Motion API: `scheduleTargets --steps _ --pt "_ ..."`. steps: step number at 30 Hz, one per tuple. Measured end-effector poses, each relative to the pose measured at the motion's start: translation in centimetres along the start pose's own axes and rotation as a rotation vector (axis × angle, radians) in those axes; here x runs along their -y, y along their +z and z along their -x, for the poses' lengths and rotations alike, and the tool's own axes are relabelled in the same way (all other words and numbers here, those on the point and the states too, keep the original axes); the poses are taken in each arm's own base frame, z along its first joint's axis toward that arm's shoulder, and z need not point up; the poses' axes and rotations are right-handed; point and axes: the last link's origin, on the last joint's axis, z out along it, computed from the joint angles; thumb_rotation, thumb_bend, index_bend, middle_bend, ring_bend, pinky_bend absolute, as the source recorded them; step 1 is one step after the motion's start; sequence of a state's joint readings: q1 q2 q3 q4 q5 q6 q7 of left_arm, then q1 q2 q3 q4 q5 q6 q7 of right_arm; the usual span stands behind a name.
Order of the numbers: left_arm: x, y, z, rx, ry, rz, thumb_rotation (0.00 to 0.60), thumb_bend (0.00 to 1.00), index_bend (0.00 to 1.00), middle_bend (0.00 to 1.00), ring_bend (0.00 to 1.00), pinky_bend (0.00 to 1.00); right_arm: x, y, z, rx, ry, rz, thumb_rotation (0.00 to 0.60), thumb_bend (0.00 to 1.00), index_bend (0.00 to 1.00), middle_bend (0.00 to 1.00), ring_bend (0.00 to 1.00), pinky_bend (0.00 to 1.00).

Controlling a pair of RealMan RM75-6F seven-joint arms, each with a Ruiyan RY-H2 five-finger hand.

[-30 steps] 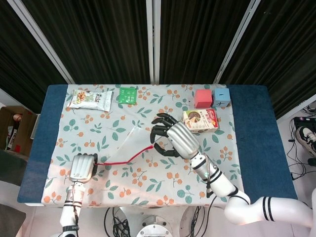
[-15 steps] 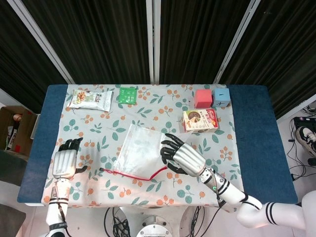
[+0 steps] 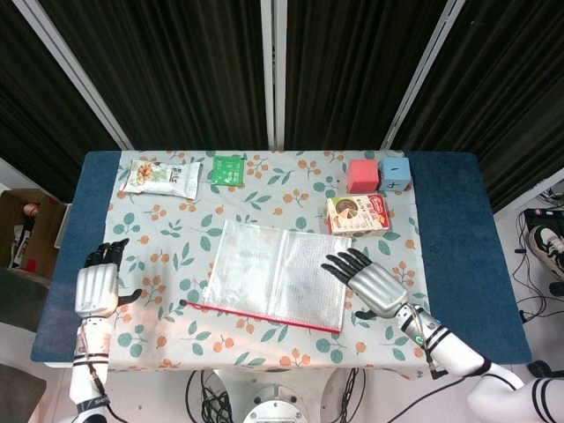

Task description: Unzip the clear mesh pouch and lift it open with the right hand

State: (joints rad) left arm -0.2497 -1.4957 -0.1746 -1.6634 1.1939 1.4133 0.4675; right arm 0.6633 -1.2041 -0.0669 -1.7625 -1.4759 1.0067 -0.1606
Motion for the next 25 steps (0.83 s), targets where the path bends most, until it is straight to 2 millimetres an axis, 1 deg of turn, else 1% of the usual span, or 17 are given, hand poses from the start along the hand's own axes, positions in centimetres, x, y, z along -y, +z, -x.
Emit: scheduleTargets --steps 3,6,8,12,16,18,20,23,25 --pt "1.2 0.0 -0.8 0.000 0.009 0.031 0.600 0.00 0.17 0.19 0.13 0.21 -0.6 -0.9 -0.1 -0.006 0.038 0.028 0.600 0.00 0.00 0.00 0.00 0.00" --pt "2.7 -0.1 -1.7 -0.007 0.092 0.065 0.600 0.00 0.20 0.19 0.14 0.21 -1.9 -2.2 -0.7 -0.046 0.096 0.074 0.600 0.01 0.00 0.05 0.00 0.00" --pt "3.3 -0.2 -1.9 -0.004 0.108 0.068 0.600 0.00 0.21 0.19 0.14 0.21 -2.7 -3.2 -1.1 -0.104 0.126 0.113 0.600 0.05 0.02 0.09 0.00 0.00" --pt "4.8 -0.8 -2.6 -0.001 0.088 0.073 0.600 0.00 0.23 0.21 0.16 0.21 -4.5 -5.4 -1.9 -0.245 0.120 0.207 0.600 0.08 0.05 0.12 0.00 0.00" --pt "6.6 -2.7 -3.8 -0.021 0.066 0.087 0.600 0.00 0.24 0.22 0.17 0.21 -6.3 -8.8 -2.2 -0.388 0.094 0.320 0.600 0.08 0.05 0.12 0.00 0.00" --pt "7.3 -3.8 -4.2 -0.034 0.070 0.076 0.600 0.00 0.24 0.22 0.17 0.21 -7.1 -11.1 -1.9 -0.439 0.093 0.375 0.600 0.08 0.05 0.12 0.00 0.00" --pt "8.1 -5.2 -4.6 -0.047 0.075 0.060 0.600 0.00 0.24 0.22 0.17 0.21 -7.7 -12.9 -1.4 -0.463 0.103 0.407 0.600 0.08 0.05 0.11 0.00 0.00" --pt "8.7 -7.0 -4.9 -0.066 0.068 0.042 0.600 0.00 0.24 0.22 0.17 0.21 -8.2 -15.0 -0.5 -0.467 0.131 0.435 0.600 0.08 0.05 0.11 0.00 0.00" --pt "8.9 -8.1 -5.1 -0.080 0.060 0.034 0.600 0.00 0.24 0.22 0.17 0.21 -8.4 -15.9 0.1 -0.462 0.154 0.441 0.600 0.08 0.05 0.11 0.00 0.00"
